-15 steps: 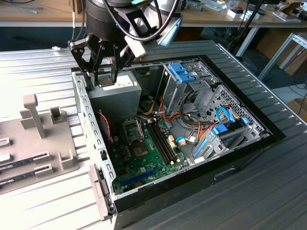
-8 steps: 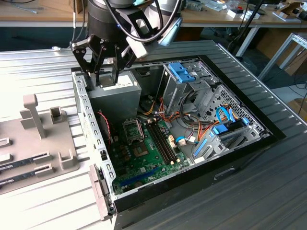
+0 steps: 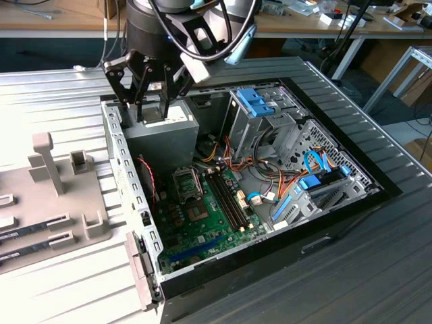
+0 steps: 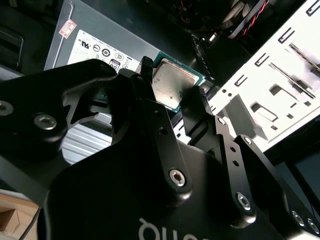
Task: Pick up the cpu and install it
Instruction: 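Pick up the cpu and move it towards the insertion slot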
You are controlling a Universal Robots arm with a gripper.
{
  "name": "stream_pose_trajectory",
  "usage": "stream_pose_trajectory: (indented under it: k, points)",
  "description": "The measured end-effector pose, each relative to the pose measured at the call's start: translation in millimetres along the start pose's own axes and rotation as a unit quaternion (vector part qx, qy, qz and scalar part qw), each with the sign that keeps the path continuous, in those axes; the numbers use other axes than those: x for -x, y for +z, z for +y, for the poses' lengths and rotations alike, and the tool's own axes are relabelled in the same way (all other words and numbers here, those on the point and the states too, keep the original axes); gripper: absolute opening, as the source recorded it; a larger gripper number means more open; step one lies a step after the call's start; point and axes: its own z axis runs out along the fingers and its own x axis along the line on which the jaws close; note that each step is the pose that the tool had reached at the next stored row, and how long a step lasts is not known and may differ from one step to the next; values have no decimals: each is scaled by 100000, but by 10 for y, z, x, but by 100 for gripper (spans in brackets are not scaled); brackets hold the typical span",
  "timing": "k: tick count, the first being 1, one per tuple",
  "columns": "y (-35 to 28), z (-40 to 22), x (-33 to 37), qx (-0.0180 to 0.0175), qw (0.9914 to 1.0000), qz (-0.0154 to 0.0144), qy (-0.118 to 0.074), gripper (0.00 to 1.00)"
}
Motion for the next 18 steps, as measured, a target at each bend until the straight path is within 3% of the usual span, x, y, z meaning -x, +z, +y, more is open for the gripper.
stream_pose_trajectory:
  k: [18]
  points:
    - [25,-9,26,-2,100000,0,2,47]
